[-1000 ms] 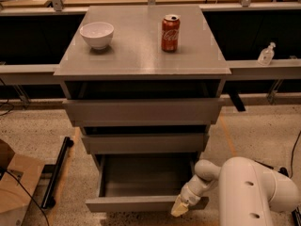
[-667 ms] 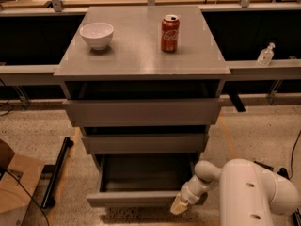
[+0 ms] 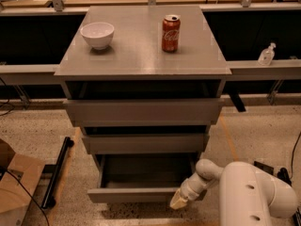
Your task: Close bottom drawer
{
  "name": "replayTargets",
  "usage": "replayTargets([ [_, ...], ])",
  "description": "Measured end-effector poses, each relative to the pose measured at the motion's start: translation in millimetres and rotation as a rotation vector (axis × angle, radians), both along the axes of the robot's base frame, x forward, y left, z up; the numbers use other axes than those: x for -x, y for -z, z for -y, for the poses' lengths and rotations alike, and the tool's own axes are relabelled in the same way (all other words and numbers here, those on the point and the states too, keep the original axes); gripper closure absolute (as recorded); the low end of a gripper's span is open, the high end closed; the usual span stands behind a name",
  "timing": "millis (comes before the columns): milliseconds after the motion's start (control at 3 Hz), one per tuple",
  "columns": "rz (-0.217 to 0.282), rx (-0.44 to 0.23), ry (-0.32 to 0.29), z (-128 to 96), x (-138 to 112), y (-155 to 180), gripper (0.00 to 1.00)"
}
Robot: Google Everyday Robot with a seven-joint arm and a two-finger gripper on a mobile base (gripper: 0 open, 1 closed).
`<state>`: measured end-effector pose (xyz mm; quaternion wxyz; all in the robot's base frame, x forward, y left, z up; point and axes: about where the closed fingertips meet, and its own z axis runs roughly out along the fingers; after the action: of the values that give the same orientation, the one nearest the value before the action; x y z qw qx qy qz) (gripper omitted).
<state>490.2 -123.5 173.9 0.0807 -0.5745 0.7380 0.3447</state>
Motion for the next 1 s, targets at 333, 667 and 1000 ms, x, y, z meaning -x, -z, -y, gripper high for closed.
replayTargets([
  [333,0.053,0.001,0.001,5.0,-21.0,1.5,1.0],
  [667,0.057,0.004,-0.007,0.6,-21.7,2.8,1.0],
  [1000,0.152,0.018,-0.019,-6.6,-33.1,-3.3,1.0],
])
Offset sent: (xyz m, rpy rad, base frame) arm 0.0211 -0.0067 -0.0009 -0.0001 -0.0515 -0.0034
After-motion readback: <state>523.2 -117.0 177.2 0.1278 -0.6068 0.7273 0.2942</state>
